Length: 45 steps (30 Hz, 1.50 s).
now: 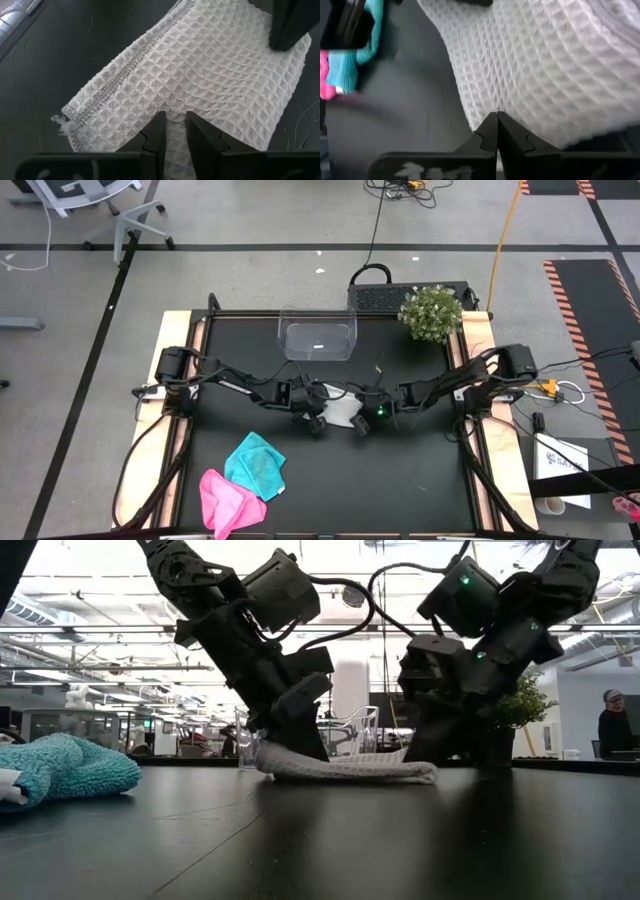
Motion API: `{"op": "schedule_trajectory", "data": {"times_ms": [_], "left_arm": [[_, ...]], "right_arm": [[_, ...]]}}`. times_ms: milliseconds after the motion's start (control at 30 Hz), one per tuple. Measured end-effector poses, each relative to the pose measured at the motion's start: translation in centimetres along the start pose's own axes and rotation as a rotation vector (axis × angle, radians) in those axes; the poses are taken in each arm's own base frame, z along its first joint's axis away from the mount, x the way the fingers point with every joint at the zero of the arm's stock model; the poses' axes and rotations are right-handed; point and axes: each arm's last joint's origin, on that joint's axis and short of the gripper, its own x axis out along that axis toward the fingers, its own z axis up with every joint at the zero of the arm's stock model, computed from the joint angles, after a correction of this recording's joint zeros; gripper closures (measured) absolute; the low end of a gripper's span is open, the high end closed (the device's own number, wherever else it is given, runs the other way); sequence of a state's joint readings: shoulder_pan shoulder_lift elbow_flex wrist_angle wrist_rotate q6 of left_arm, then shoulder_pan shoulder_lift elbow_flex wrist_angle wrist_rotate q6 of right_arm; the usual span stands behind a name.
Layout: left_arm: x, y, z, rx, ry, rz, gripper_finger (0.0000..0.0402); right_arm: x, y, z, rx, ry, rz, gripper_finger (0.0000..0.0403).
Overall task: Fold microfiber towels
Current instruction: Fold the white microfiber towel
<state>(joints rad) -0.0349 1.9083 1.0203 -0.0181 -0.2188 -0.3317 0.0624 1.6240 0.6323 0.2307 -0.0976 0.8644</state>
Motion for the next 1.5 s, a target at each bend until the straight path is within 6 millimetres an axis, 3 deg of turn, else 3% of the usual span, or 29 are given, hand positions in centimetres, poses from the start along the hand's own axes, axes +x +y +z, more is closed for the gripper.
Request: {"op": "schedule_trajectory", "data": {"times_ms": [267, 500, 667, 933, 1133, 1500], "left_arm": [[0.0, 0.1, -0.1, -0.003, 0.006, 0.017, 0.0325], [0.0, 0.1, -0.1, -0.003, 0.005, 0.016, 0.0325], [0.0, 0.1, -0.1, -0.004, 0.005, 0.015, 0.0325], [0.0, 0.1, -0.1, -0.004, 0.005, 0.012, 0.0325], [0.0, 0.1, -0.1, -0.003, 0.007, 0.011, 0.0325], [0.0, 0.1, -0.1, -0.004, 0.008, 0.001, 0.0325]], "right_arm": [[-2.7, -0.2, -0.6, -0.022, 0.083, -0.076, 0.0403], [-4.2, 0.7, 0.1, -0.011, 0.025, -0.011, 0.0401], [-3.8, 0.9, 0.6, 0.01, -0.017, 0.026, 0.037], [-1.5, -0.8, 0.5, 0.213, 0.022, -0.057, 0.0275], [-1.2, -1.2, 1.0, 0.248, 0.014, -0.053, 0.0218], [-0.2, -2.1, 2.4, 0.22, -0.097, -0.04, 0.0209]]}}
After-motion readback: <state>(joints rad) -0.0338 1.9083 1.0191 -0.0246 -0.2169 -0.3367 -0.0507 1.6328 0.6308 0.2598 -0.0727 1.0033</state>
